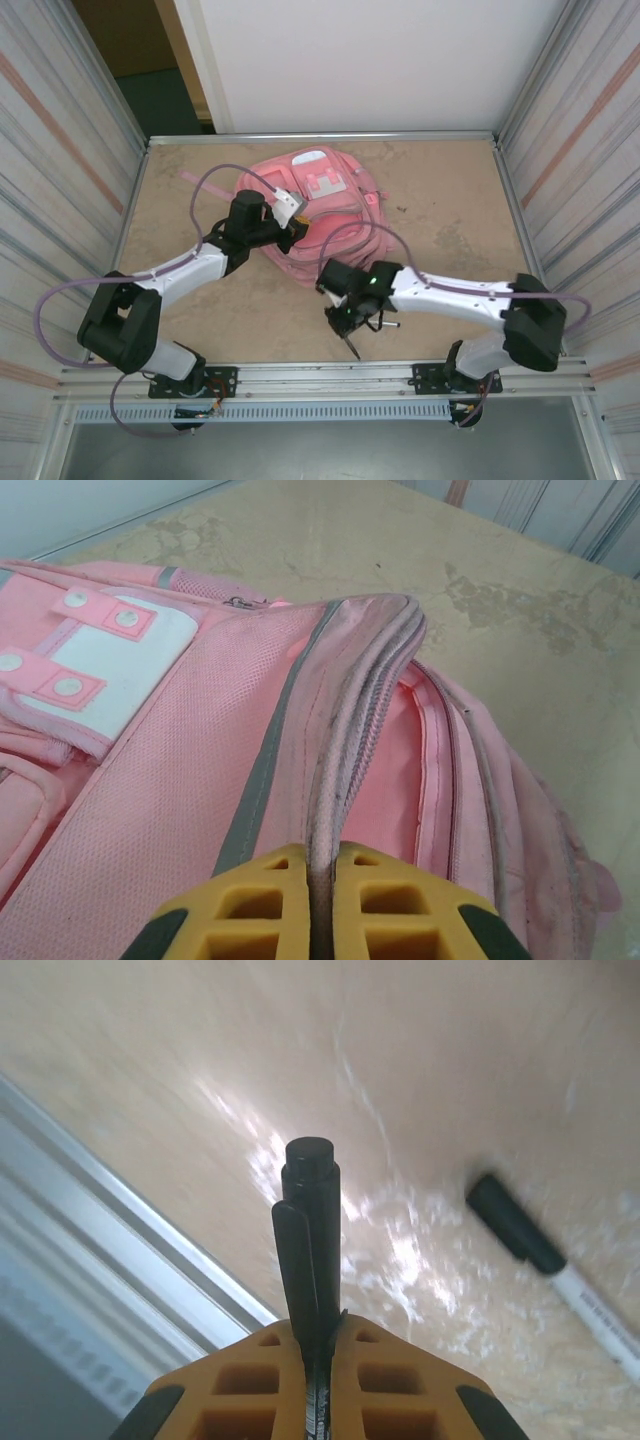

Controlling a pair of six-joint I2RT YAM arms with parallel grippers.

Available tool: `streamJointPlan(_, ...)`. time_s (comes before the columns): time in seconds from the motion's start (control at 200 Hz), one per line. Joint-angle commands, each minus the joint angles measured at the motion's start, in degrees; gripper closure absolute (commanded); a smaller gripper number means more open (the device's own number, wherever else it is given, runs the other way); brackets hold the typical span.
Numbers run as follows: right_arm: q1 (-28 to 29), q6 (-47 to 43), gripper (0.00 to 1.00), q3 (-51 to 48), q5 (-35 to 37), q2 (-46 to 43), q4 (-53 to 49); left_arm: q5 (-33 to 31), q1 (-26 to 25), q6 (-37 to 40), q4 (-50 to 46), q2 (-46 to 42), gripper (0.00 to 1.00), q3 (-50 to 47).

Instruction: Pack the student bag

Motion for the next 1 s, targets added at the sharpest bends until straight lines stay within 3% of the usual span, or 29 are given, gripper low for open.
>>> streamJointPlan(0.0, -8.48, 7.22, 1.0, 1.43, -5.62, -3.55, 5.04, 3.69, 0.56, -4.8, 1.99, -2.71, 1.0, 0.9)
streamJointPlan(0.105, -19.55, 19.47, 1.0, 1.9, -12.47, -3.07, 11.04, 3.53, 0.56, -9.57, 5.07, -2.51, 1.0, 0.2)
streamJointPlan(0.215, -26.29, 31.48, 1.0, 1.37, -20.47, -1.17, 20.17, 5.74, 0.41, -11.28, 6.3, -1.36, 1.0, 0.11)
streamJointPlan(0.481, -31.34, 54.12, 1.0, -2.16, -11.65, 1.36, 29.14, 8.5, -1.72, -8.59, 5.76, -0.8, 1.0, 0.89)
streamJointPlan(0.742, -33.26, 61.02, 1.0, 1.3, -11.97, 11.81, 36.97, 7.16, -4.72, -5.16, 3.62, -0.82, 1.0, 1.36)
streamJointPlan(0.852, -33.17, 62.61, 0.62, -0.54, -13.7, 13.01, 44.24, 6.82, -4.84, -5.68, 4.09, -1.31, 1.0, 0.93)
streamJointPlan(0.997, -34.01, 53.88, 0.47, 0.23, -12.72, 8.39, 36.12, 4.28, -4.71, -5.26, 4.2, -0.98, 1.0, 0.12)
